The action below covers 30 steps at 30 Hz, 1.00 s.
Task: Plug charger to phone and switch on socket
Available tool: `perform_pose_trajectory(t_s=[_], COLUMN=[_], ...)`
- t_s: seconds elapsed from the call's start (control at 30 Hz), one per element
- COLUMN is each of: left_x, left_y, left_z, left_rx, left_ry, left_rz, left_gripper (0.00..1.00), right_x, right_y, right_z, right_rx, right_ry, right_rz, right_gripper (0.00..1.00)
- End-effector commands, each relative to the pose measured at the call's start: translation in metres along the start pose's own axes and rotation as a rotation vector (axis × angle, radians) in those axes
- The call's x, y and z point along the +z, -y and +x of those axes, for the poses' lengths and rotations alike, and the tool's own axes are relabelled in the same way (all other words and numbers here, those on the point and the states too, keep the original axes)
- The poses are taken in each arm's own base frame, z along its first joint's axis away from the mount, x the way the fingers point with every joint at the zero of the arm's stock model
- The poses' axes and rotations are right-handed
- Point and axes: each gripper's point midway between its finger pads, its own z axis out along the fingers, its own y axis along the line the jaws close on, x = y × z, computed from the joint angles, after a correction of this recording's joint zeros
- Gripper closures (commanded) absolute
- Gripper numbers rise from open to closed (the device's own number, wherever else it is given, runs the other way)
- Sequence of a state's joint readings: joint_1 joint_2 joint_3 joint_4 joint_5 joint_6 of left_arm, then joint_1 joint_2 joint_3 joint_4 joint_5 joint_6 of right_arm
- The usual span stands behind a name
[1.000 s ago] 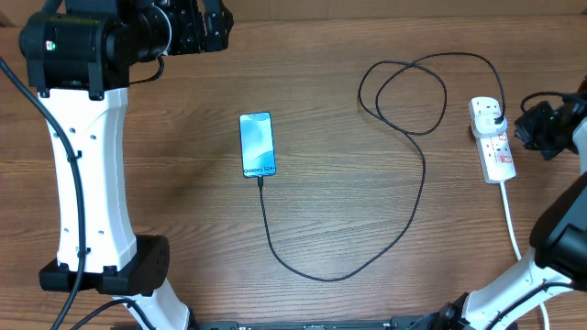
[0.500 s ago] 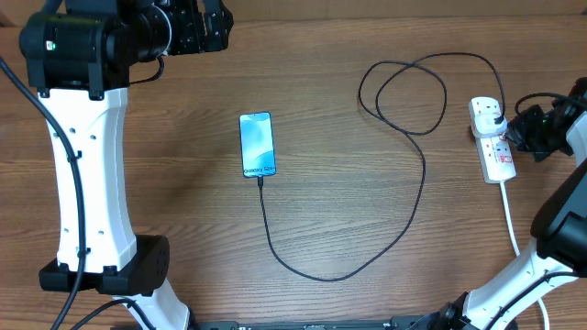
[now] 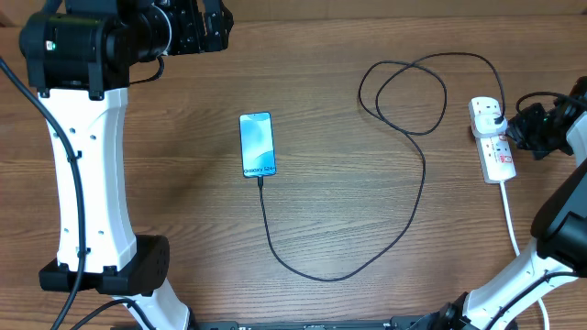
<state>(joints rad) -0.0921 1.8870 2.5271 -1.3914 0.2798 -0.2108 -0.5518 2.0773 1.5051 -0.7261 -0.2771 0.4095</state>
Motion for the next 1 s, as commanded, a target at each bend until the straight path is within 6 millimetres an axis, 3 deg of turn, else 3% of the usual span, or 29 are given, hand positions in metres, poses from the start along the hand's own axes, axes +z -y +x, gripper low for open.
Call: perform_pose_trajectory(t_s=[0.0, 0.37, 0.63, 0.97], left_x=[-0.004, -0.004, -0.004, -0.004], left_y=[0.001, 0.001, 0.001, 0.001], left_z=[-0.004, -0.003, -0.004, -0.004], left_rx=[0.0, 0.001, 0.001, 0.001], left_ry=[0.016, 0.016, 0.017, 0.017], left_rz=[0.001, 0.001, 0.001, 0.001], left_gripper=[0.0, 0.01, 0.0, 0.01], right_x=[0.006, 0.019, 0.033, 0.033], right_y=[0.003, 0.01, 0.0, 0.006], right_z=[0.005, 0.013, 0.031, 0.047], right_rx=[0.022, -0.011, -0.066, -0.023], right_ry=[-0.02, -0.051, -0.102, -0.164], right_rz=[0.005, 0.026, 0.033, 0.066], right_gripper=[0.96, 0.96, 0.96, 0.96])
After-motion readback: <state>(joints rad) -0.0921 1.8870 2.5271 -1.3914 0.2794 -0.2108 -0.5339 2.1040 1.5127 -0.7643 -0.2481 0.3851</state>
